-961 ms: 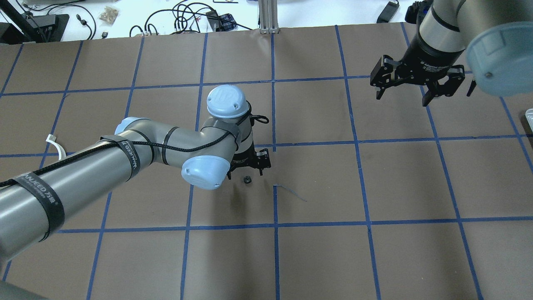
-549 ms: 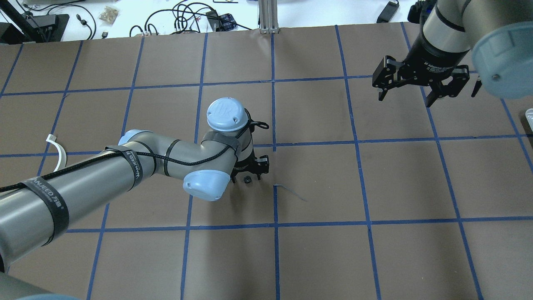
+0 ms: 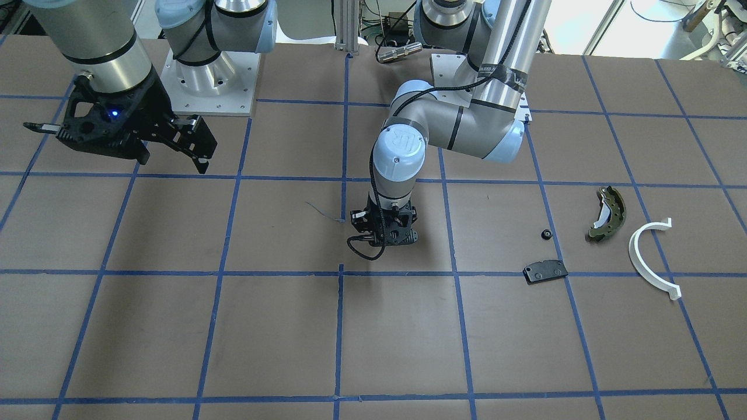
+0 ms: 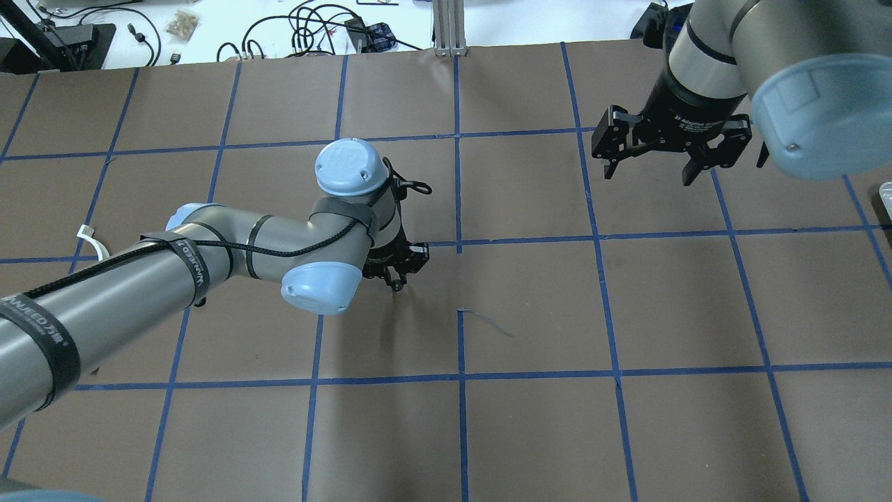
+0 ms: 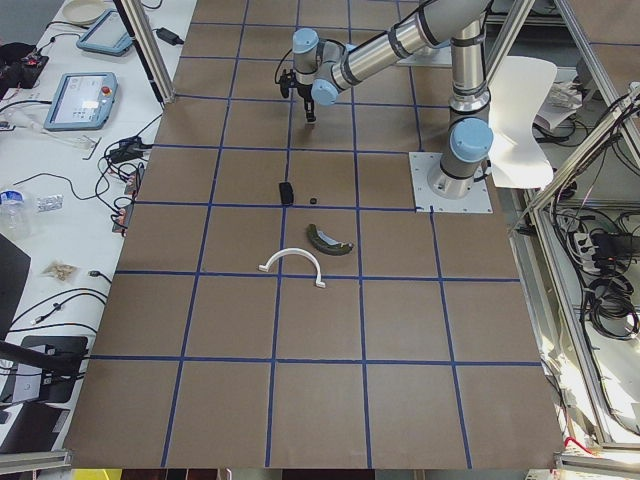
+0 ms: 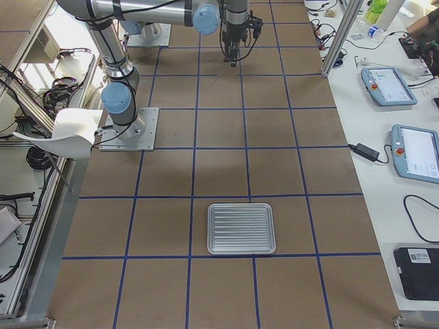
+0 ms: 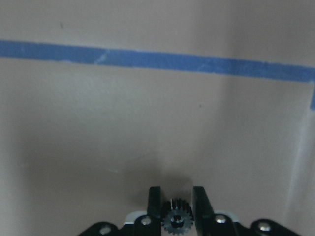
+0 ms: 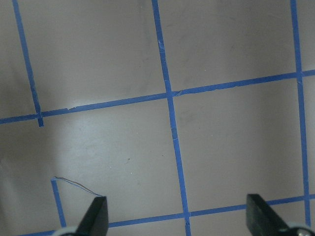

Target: Place bearing gear from tray to pile

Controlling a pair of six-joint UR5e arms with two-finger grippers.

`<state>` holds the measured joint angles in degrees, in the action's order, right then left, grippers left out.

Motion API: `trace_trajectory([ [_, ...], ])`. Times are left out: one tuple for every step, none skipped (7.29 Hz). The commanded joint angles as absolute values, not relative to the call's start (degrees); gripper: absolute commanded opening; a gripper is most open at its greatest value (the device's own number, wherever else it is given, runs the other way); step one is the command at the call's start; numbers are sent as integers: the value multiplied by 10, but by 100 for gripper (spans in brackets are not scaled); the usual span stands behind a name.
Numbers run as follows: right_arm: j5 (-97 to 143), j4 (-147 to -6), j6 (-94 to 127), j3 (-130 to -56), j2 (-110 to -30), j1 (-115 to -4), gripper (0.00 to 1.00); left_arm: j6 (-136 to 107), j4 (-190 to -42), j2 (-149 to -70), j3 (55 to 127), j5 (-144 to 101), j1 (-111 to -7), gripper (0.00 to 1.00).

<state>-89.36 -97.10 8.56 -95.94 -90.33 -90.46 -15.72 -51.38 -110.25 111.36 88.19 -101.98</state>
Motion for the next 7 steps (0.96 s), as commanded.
trace_trajectory([
  [-896, -975, 83, -960, -903, -906, 100, -3, -626, -1059, 1104, 905, -928, 0],
  [-895, -977, 83, -960, -902, -906, 100, 40, -642, -1039, 1104, 926, -884, 0],
  [-896, -975, 83, -960, -902, -906, 100, 121, -663, -1028, 1105, 935, -838, 0],
  [-896, -973, 83, -960, -902, -906, 100, 180, -671, -1023, 1107, 946, -783, 0],
  [-896, -976, 83, -960, -903, -906, 100, 221, -671, -1020, 1110, 960, -740, 0],
  [-895, -976, 83, -958, -905, -906, 100, 230, -668, -1020, 1114, 962, -709, 0],
  [-896, -976, 83, -960, -904, -906, 100, 236, -663, -1021, 1130, 961, -680, 0],
])
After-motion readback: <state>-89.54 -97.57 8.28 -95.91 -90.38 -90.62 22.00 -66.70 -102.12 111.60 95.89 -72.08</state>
